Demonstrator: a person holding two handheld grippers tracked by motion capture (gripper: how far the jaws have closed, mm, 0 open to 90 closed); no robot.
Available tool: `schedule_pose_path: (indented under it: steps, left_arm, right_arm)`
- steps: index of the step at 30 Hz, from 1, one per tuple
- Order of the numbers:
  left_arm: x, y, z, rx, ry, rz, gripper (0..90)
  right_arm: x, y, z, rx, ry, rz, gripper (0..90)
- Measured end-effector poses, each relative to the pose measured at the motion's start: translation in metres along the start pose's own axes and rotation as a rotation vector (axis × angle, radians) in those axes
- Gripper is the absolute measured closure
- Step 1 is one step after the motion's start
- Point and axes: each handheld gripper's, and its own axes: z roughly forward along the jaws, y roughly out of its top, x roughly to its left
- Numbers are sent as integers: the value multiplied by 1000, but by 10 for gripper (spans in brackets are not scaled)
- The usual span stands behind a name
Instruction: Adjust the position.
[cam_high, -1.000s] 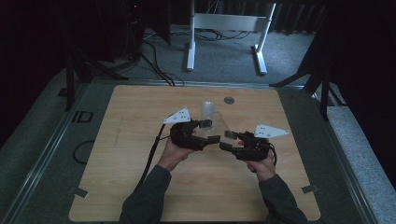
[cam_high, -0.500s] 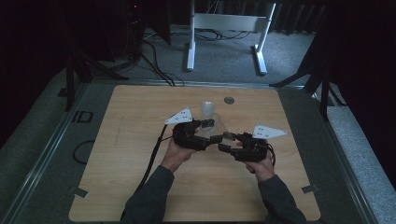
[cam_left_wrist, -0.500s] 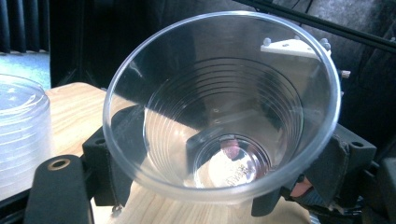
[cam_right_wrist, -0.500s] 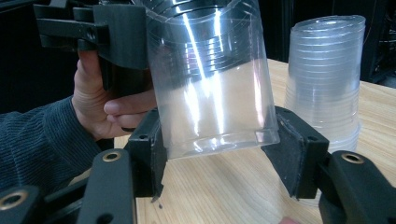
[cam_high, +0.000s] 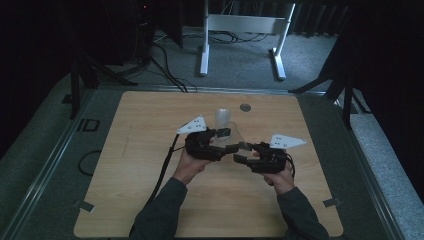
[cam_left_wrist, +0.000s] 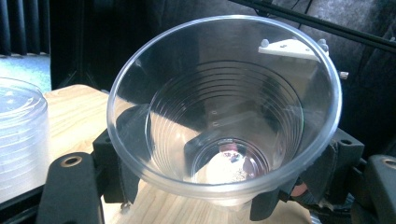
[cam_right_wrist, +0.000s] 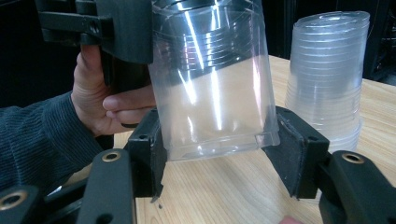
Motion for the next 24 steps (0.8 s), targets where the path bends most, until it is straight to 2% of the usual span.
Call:
schedule_pose_path:
  steps: [11,16,24]
  left_arm:
    - [-1,-1,0,1,-12,6,275]
    - [-1,0,0,3,-9,9,282]
    - [-1,-1,-2,17,-9,15,288]
  right_arm:
    - [1,0,1,26,11,-2,411]
    - [1,0,1,38,13,-1,373]
    - [2,4,0,69,-15,-24,301]
